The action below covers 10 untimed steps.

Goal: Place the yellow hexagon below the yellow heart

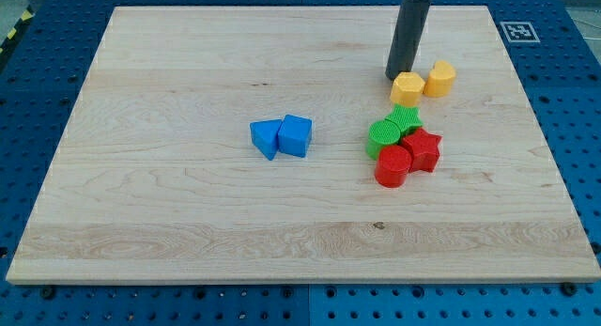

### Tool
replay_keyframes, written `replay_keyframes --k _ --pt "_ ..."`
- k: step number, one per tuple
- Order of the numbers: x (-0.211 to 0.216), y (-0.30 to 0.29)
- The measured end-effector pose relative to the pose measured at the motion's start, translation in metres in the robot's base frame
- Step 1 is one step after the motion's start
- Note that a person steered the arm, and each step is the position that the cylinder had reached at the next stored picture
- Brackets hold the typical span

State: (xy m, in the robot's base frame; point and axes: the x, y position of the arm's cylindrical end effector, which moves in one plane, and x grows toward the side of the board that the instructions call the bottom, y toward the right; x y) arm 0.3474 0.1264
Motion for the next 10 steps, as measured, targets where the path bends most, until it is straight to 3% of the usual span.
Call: replay_keyframes --k 5,10 --pt "0.023 -0.017" --pt "0.040 0.019"
